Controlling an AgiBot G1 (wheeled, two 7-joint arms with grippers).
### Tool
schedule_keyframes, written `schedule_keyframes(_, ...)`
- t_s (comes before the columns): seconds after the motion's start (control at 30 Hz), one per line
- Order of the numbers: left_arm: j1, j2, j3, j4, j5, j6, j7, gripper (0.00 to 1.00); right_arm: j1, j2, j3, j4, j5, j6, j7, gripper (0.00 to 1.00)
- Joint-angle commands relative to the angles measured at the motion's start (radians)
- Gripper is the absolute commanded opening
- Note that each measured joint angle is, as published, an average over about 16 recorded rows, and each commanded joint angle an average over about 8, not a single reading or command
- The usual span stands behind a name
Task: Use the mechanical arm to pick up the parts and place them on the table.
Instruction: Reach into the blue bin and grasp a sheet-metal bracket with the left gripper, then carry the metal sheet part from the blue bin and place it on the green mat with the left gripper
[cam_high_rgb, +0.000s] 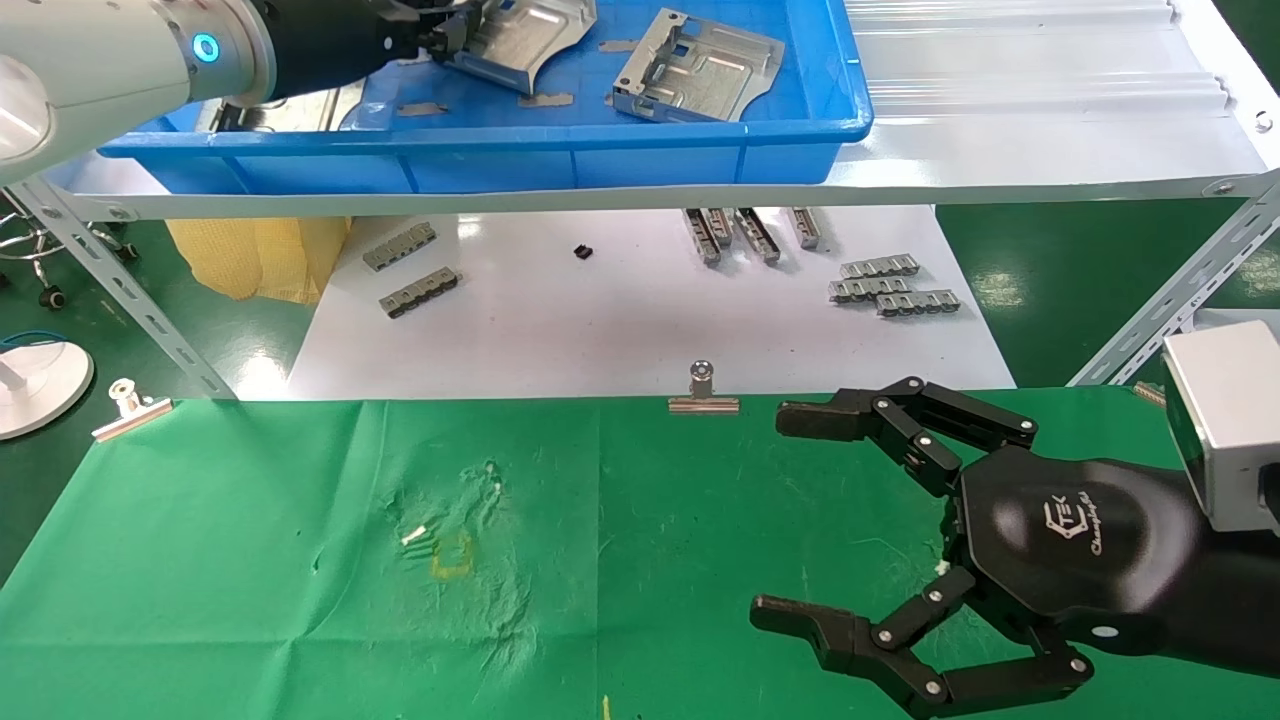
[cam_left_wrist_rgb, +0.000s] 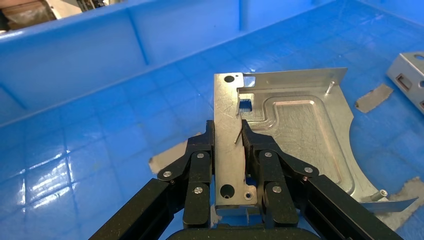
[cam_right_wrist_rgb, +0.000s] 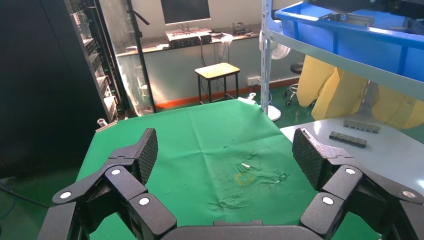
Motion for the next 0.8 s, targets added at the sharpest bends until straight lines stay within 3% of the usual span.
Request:
schedule_keyframes(0.03, -0.001, 0.001, -0.003, -0.006, -0.004, -0.005, 0.001, 0.00, 0.000, 0.000, 0.000, 0.000, 0.000, 0.000, 0.000, 1.00)
schedule_keyframes(0.3, -0.025, -0.041, -0.036, -0.049, -0.057, 0.155, 0.073, 0.00, 0.000, 0.000, 0.000, 0.000, 0.000, 0.000, 0.000, 1.00)
schedule_keyframes(0.67, 0.008, -0.180, -0.050, -0.095, -0.101, 0.707, 0.233, 0.00, 0.000, 0.000, 0.000, 0.000, 0.000, 0.000, 0.000, 1.00)
schedule_keyframes(0.8, 0.032, -0.225, -0.045, -0.132, -0.116, 0.851, 0.296, 0.00, 0.000, 0.000, 0.000, 0.000, 0.000, 0.000, 0.000, 1.00)
